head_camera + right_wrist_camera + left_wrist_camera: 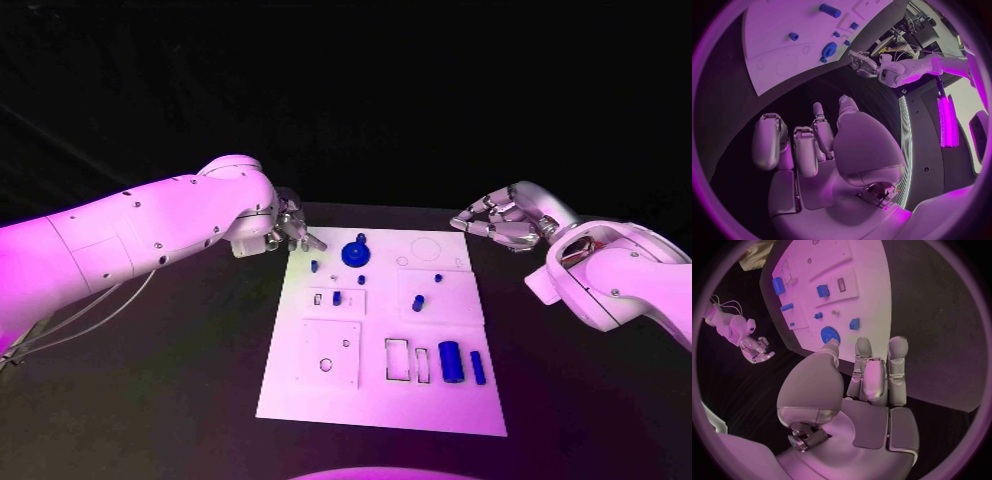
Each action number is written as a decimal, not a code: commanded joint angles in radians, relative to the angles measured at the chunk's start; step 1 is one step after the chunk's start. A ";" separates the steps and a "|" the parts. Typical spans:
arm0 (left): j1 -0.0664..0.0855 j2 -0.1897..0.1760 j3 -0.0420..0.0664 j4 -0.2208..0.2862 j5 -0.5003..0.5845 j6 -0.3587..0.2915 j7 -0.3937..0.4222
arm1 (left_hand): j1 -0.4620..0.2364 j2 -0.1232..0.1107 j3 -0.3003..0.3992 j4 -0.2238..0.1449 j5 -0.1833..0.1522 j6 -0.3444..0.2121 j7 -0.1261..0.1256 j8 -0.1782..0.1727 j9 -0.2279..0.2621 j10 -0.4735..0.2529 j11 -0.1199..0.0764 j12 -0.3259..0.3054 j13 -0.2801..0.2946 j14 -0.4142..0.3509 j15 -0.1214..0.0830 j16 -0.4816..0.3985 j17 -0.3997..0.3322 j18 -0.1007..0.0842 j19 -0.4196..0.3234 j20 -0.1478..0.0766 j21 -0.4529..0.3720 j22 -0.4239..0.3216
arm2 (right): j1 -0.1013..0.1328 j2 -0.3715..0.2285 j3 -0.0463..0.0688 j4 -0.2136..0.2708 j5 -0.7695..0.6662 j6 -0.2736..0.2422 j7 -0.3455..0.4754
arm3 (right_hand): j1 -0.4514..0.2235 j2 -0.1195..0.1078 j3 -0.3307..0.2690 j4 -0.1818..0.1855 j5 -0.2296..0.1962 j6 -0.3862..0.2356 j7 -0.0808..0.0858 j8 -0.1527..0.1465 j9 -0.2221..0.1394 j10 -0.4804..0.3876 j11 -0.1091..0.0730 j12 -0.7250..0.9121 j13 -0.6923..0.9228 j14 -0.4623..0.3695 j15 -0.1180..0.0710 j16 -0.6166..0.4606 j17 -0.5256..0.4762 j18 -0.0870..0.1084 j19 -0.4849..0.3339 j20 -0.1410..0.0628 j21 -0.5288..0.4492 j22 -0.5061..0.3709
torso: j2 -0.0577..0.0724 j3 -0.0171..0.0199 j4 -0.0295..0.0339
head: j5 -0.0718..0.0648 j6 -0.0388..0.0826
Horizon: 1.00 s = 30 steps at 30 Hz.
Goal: Assemble the parts on the task board
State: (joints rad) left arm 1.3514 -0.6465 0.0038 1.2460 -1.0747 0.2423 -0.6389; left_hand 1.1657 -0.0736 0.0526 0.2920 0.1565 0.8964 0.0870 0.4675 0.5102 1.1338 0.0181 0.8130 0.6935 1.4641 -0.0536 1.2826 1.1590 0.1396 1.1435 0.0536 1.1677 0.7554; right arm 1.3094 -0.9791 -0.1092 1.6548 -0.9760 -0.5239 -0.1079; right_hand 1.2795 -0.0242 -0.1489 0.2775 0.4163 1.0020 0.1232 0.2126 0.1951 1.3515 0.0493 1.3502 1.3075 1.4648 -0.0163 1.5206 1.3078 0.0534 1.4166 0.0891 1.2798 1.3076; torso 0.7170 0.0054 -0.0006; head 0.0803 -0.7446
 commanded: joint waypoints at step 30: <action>-0.009 0.032 -0.008 -0.031 -0.041 0.099 -0.004 | 0.009 0.023 -0.019 -0.001 0.004 0.020 0.000 0.002 -0.014 -0.005 -0.004 0.004 -0.009 0.007 0.005 0.004 0.010 0.012 0.000 0.004 0.001 0.013 | -0.001 0.004 0.000 0.002 -0.009 0.003 0.003 | 0.005 0.002 -0.002 -0.003 0.000 -0.009 0.001 0.006 0.002 0.002 -0.004 0.003 0.000 0.082 -0.009 -0.003 0.162 0.016 -0.002 -0.006 -0.004 0.060 | 0.002 0.0003 -0.0034 | -0.008 -0.012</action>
State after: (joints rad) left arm 1.3423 -0.6170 -0.0041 1.2159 -1.1072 0.3158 -0.6404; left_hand 1.1769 -0.0585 0.0403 0.2934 0.1565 0.9111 0.0873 0.4675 0.4968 1.1339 0.0181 0.8131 0.6861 1.4641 -0.0536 1.2826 1.1694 0.1397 1.1400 0.0571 1.1677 0.7696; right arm 1.3091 -0.9765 -0.1092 1.6554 -0.9763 -0.5239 -0.1079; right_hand 1.2795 -0.0241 -0.1488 0.2774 0.4163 1.0020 0.1232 0.2125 0.1958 1.3515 0.0493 1.3502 1.3075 1.4648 -0.0163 1.5206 1.3075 0.0534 1.4166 0.0891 1.2798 1.3074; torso 0.7182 0.0061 -0.0031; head 0.0722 -0.7547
